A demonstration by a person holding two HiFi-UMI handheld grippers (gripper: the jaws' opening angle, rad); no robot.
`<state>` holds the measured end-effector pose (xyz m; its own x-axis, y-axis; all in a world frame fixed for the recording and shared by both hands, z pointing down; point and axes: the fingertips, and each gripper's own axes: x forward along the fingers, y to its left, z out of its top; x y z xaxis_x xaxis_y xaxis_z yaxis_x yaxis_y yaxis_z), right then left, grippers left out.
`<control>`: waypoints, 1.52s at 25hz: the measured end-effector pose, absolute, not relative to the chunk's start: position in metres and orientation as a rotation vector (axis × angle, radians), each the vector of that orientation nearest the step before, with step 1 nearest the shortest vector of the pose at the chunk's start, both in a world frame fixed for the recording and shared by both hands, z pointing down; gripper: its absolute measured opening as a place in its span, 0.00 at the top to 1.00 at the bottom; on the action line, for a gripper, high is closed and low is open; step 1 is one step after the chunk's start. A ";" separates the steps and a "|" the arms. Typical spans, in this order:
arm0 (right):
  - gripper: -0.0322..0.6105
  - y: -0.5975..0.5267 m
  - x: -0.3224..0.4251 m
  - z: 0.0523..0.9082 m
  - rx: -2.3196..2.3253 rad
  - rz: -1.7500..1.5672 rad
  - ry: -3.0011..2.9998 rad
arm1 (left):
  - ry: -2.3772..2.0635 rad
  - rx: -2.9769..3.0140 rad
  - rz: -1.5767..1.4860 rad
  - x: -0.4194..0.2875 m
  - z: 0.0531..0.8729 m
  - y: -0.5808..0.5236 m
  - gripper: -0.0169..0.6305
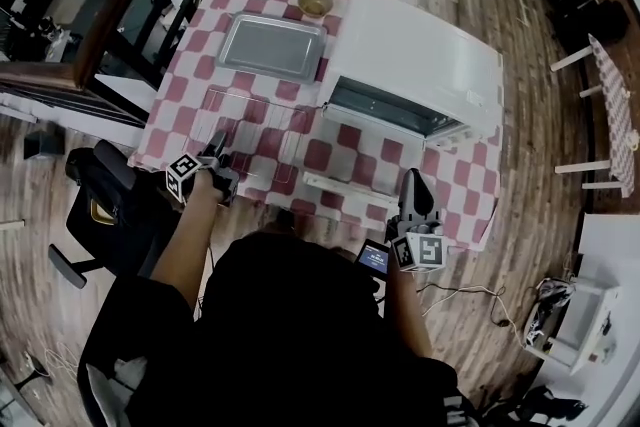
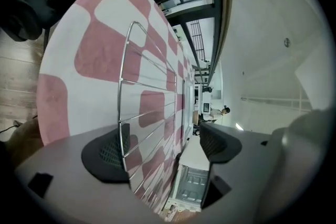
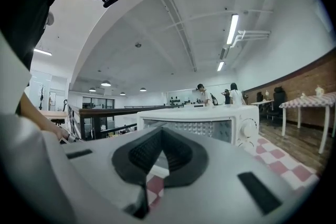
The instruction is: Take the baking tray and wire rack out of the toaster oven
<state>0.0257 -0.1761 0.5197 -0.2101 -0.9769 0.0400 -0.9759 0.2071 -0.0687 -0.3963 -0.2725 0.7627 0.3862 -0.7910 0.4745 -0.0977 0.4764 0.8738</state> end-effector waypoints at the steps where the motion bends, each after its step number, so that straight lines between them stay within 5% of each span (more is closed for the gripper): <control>1: 0.95 -0.174 0.027 0.520 -1.961 -0.126 2.435 | -1.104 0.988 -0.534 -0.396 0.763 -0.272 0.37; 7: 0.95 -0.160 0.036 0.510 -1.922 -0.133 2.411 | -1.118 0.994 -0.368 -0.386 0.756 -0.272 0.26; 14: 0.95 -0.136 0.051 0.516 -1.902 -0.178 2.392 | -1.059 1.029 -0.363 -0.374 0.752 -0.217 0.25; 23: 0.95 -0.096 0.084 0.486 -1.873 -0.017 2.493 | -0.640 1.721 -0.766 -0.273 0.558 -0.190 0.28; 24: 0.95 -0.089 0.086 0.479 -1.855 0.004 2.504 | -0.610 1.809 -0.772 -0.261 0.535 -0.180 0.34; 27: 0.95 -0.062 0.094 0.462 -1.799 0.045 2.527 | -0.615 2.082 -0.789 -0.235 0.483 -0.143 0.91; 28: 0.95 -0.052 0.096 0.458 -1.779 0.055 2.532 | -0.644 2.188 -0.776 -0.228 0.470 -0.130 0.96; 38: 0.95 0.026 0.085 0.466 -1.627 0.039 2.612 | -1.371 2.836 -0.194 -0.181 0.441 -0.021 0.98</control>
